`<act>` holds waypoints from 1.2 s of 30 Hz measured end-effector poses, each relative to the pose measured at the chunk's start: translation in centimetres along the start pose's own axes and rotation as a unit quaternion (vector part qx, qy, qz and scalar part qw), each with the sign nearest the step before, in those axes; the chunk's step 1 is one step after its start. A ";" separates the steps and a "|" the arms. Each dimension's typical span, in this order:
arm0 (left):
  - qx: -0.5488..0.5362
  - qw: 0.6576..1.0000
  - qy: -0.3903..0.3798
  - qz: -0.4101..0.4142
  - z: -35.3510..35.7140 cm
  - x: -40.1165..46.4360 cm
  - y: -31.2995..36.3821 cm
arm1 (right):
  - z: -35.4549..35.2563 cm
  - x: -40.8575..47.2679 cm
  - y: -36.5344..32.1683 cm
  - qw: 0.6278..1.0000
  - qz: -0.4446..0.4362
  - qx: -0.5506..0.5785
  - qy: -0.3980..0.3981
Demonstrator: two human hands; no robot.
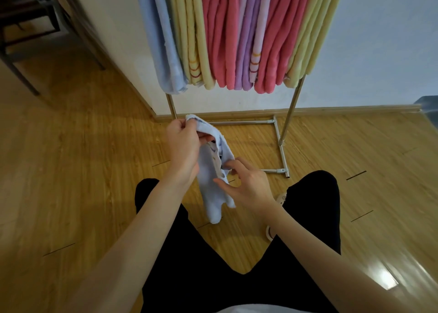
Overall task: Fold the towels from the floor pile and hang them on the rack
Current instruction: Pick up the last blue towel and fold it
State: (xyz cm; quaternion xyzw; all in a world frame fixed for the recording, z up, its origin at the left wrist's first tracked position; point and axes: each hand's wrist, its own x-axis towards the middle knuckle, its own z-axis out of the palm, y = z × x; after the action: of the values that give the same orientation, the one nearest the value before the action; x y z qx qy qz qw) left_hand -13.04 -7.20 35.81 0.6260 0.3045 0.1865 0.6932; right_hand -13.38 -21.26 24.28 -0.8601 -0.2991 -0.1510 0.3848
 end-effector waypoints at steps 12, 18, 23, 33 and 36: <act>-0.005 1.000 -0.024 0.020 -0.4 0.3 0.9 | -4.3 1.9 1.1 0.997 0.031 0.065 0.012; 0.162 0.982 -0.077 0.064 -2.3 0.9 1.2 | -8.8 4.4 2.4 0.999 0.003 0.012 -0.044; 0.429 0.873 -0.127 0.194 -4.0 1.1 3.1 | -11.5 6.3 2.3 0.997 -0.012 0.026 -0.068; 0.512 0.777 -0.180 0.319 -4.6 0.5 6.8 | -15.1 8.5 -0.1 0.994 -0.029 0.089 -0.054; 0.425 0.814 -0.251 0.307 -4.4 0.0 7.9 | -16.2 9.2 -1.1 0.992 -0.031 0.123 -0.019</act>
State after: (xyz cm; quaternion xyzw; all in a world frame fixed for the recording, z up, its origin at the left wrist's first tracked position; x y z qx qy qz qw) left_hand -14.96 -2.71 43.41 0.9444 -0.0391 0.0779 0.3170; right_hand -7.40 -29.17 40.12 -0.7993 -0.3494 -0.1090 0.4767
